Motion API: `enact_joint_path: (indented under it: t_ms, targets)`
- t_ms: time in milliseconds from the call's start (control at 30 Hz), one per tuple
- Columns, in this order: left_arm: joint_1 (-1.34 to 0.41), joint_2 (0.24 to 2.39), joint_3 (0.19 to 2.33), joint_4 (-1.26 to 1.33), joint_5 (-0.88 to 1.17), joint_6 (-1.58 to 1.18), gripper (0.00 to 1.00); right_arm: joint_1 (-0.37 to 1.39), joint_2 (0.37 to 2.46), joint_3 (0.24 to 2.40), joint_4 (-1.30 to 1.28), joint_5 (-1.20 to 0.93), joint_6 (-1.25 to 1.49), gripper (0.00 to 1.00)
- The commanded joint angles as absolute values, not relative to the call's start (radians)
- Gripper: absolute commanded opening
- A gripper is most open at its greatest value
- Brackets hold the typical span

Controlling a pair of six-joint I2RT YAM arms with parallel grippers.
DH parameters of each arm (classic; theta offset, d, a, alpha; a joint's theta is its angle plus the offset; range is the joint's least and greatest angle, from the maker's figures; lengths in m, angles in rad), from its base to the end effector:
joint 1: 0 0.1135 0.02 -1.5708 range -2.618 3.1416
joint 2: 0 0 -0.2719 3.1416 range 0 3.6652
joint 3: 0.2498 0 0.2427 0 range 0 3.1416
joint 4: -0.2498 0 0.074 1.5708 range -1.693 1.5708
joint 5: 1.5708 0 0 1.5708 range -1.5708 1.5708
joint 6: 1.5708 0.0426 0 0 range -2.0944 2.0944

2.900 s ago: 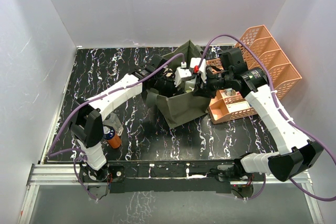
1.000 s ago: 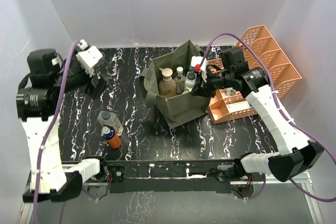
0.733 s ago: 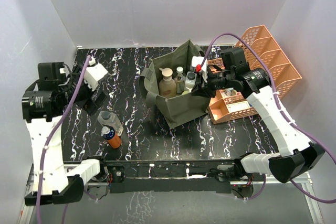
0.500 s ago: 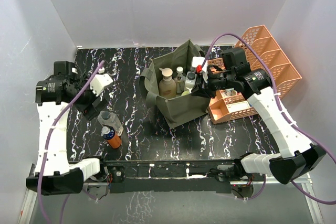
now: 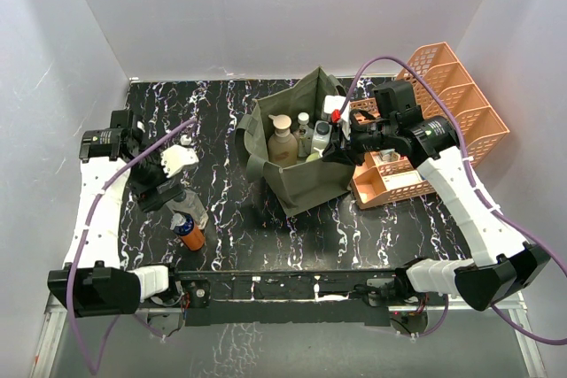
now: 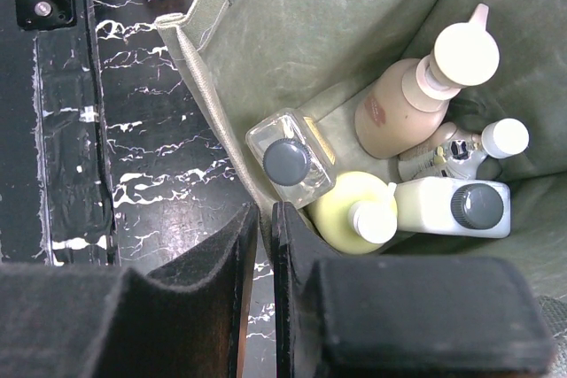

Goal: Place the personal care products into the canvas bag
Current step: Pick up the care product from the center of the board.

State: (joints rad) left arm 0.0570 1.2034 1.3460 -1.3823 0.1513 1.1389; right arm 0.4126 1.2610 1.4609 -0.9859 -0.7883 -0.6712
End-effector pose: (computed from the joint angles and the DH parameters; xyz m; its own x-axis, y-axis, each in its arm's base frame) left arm 0.1844 0.0041 0.3503 -0.4019 0.8763 -0.2655 0.8544 0.4632 0.2356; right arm 0.1979 0.1196 0.4043 -0.0462 -0.4989 -0.8654 -0.9840 0.1720 -0.0466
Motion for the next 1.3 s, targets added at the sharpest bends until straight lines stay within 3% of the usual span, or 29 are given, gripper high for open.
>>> enact_joint_path:
  t_ms: [0, 367, 733, 933, 1167, 1267]
  targets:
    - [0.062, 1.241, 1.334, -1.376, 0.211, 1.235, 0.90, 0.421, 1.252, 1.499, -0.944, -0.824, -0.655, 0.16]
    - [0.035, 1.321, 1.312, -1.399, 0.326, 1.316, 0.94, 0.422, 1.254, 1.493, -0.940, -0.812, -0.655, 0.17]
    - [-0.013, 1.324, 1.235, -1.333, 0.402, 1.316, 0.89, 0.421, 1.264, 1.494, -0.938, -0.811, -0.653, 0.17]
    - [-0.033, 1.326, 1.206, -1.299, 0.461, 1.293, 0.76, 0.421, 1.269, 1.497, -0.936, -0.817, -0.652, 0.17]
    - [-0.038, 1.320, 1.171, -1.263, 0.489, 1.242, 0.52, 0.422, 1.266, 1.496, -0.936, -0.815, -0.649, 0.18]
    - [-0.039, 1.292, 1.147, -1.235, 0.494, 1.200, 0.48, 0.422, 1.264, 1.496, -0.936, -0.813, -0.649, 0.18]
